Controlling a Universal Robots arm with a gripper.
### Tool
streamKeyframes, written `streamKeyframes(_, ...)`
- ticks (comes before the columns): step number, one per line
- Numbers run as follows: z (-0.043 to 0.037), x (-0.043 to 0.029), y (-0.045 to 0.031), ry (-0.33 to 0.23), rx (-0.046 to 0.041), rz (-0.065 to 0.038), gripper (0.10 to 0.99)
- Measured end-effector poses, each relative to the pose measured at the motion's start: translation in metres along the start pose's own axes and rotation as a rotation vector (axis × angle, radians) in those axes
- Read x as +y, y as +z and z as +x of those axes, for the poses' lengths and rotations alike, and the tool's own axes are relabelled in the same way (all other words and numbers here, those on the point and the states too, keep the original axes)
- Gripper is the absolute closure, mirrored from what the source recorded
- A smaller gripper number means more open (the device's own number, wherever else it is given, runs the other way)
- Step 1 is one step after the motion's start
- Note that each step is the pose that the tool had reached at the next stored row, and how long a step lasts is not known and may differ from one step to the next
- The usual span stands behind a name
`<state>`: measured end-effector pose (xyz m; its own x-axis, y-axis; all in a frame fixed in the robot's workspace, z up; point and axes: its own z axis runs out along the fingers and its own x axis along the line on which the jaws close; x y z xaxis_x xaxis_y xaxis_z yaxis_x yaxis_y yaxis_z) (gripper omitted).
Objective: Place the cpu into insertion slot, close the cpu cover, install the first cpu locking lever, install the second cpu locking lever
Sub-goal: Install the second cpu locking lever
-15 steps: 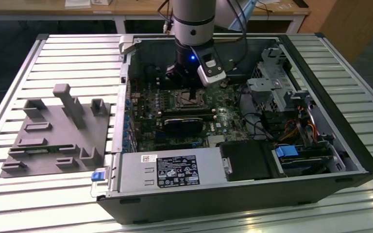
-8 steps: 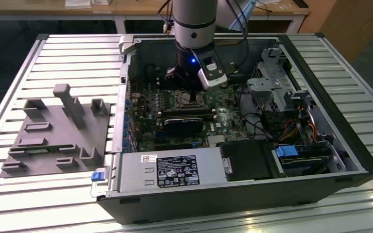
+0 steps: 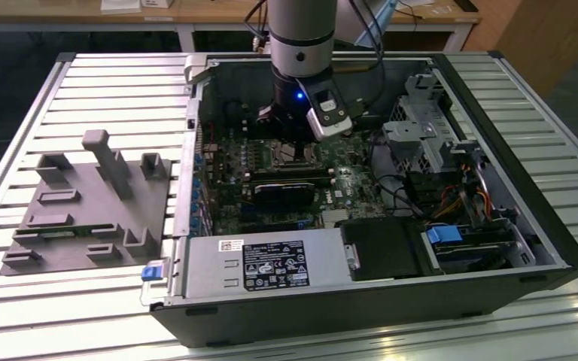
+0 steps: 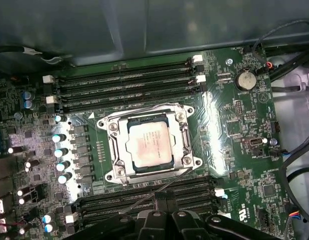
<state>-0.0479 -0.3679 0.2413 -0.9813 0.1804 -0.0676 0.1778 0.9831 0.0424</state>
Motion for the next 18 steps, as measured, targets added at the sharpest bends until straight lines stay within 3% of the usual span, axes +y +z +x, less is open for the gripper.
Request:
streamKeyframes(2,0.0000,0.0000,0.0000,0.000,0.0005,0.000,0.984)
streamKeyframes(3,-0.0001,0.0001,0.0003,0.000,0.0068,0.001,0.984)
streamKeyframes(6,-0.0004,0.0001,0.0009,0.002,0.0523,0.010,0.984)
streamKeyframes(7,-0.0005,0.0001,0.0008,0.002,0.0585,0.011,0.984)
streamKeyframes(12,-0.0004,0.0001,0.0009,0.002,0.0599,0.010,0.984)
streamKeyframes(18,-0.0002,-0.0016,0.0020,0.003,0.0665,-0.027,0.984)
